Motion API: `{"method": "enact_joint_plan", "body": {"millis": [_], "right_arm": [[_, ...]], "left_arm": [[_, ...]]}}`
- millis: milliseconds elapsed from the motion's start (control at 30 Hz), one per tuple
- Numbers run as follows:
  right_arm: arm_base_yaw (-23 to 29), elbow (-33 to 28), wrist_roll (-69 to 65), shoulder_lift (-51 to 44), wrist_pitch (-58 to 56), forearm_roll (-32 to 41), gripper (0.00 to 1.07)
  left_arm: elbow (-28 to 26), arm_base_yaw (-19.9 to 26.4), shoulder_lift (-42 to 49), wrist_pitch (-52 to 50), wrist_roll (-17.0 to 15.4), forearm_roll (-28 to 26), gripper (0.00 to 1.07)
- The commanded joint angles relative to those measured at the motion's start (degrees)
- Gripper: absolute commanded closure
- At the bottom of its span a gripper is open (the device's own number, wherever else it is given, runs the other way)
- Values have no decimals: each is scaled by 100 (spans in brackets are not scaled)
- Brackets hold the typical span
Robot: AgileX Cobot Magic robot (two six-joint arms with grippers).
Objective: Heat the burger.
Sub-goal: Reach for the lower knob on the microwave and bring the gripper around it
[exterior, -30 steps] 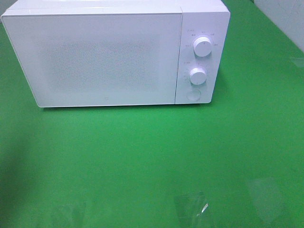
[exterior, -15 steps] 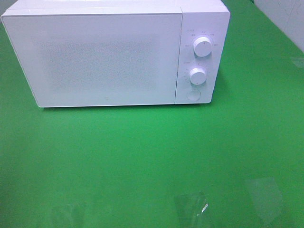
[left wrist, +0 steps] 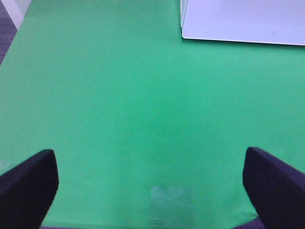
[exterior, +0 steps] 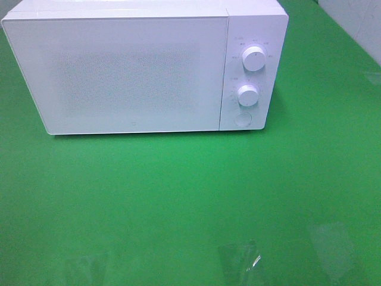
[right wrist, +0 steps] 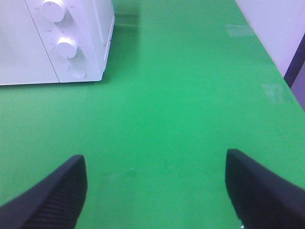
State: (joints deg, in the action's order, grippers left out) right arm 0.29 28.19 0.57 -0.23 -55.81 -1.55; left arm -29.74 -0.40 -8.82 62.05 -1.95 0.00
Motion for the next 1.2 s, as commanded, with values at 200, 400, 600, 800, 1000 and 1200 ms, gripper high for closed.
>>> {"method": "enact_joint_plan", "body": {"millis": [200, 400, 600, 800, 1000, 1200], "right_arm": [[-29, -6, -23, -155, 74, 0, 31], [-29, -6, -23, -155, 74, 0, 31], [-29, -6, -23, -155, 74, 0, 31], [-29, -6, -23, -155, 74, 0, 31], [-29, -6, -23, -155, 74, 0, 31], [-6, -6, -57, -155, 74, -6, 31]], "left_arm": [[17, 17, 527, -92, 29, 0, 5], [17, 17, 773, -92, 29, 0, 5], [17, 17, 1043, -92, 29, 0, 5], [17, 17, 1043, -97, 29, 0, 5], [17, 17, 1003, -97, 29, 0, 5], [17, 17, 1003, -97, 29, 0, 5]]}}
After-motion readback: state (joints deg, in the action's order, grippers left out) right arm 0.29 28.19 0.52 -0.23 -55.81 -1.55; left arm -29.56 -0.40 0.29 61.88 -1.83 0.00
